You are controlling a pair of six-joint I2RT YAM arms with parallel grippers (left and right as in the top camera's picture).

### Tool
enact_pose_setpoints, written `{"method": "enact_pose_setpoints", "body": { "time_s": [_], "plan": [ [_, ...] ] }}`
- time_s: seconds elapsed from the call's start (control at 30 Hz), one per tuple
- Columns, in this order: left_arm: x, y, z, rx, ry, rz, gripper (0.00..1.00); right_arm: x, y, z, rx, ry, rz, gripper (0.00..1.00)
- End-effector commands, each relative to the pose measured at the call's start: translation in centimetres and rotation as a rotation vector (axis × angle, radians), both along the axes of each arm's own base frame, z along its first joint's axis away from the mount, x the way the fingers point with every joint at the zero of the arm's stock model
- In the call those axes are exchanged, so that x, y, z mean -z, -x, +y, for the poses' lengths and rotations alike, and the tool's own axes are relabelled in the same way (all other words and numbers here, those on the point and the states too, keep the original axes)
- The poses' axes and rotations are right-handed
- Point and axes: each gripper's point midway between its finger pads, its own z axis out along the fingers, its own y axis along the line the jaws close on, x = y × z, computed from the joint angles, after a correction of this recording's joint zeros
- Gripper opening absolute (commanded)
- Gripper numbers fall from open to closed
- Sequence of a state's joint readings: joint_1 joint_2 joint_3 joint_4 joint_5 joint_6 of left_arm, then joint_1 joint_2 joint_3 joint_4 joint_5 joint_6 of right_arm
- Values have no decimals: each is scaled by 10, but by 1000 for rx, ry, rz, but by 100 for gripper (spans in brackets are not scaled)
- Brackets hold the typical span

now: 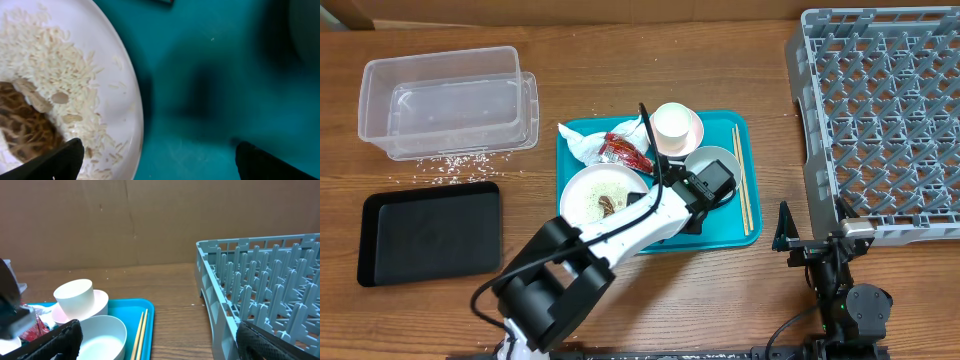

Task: Sort waste into correct bins and load items into the dishwasher
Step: 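Move the left gripper over the tray to the white plate rim, then grasp the white plate rim with the left gripper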

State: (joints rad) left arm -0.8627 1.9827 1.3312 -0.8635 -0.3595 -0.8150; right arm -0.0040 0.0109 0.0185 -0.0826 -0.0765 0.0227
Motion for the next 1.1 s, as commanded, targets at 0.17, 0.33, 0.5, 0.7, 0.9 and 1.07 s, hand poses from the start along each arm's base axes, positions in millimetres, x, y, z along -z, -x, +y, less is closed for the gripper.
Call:
{"method": "enact_pose_setpoints", "body": {
  "time_s": [0.17,0.33,0.5,0.7,0.9,1.07],
  "plan": [
    [12,-2,0,-28,-15,6,55,2,0,0,5,-1,-1,100],
    [12,-2,0,-32,-14,6,45,2,0,0,5,-1,-1,100],
    [13,0,1,-72,-7,1,39,2,0,0,5,-1,-1,100],
    [13,-3,6,-85,-10,5,38,2,0,0,5,-1,-1,100],
    [15,-5,11,-117,19,40,29,2,0,0,5,-1,-1,100],
    [16,-6,12,-121,23,46,25,2,0,0,5,-1,-1,100]
  ]
}}
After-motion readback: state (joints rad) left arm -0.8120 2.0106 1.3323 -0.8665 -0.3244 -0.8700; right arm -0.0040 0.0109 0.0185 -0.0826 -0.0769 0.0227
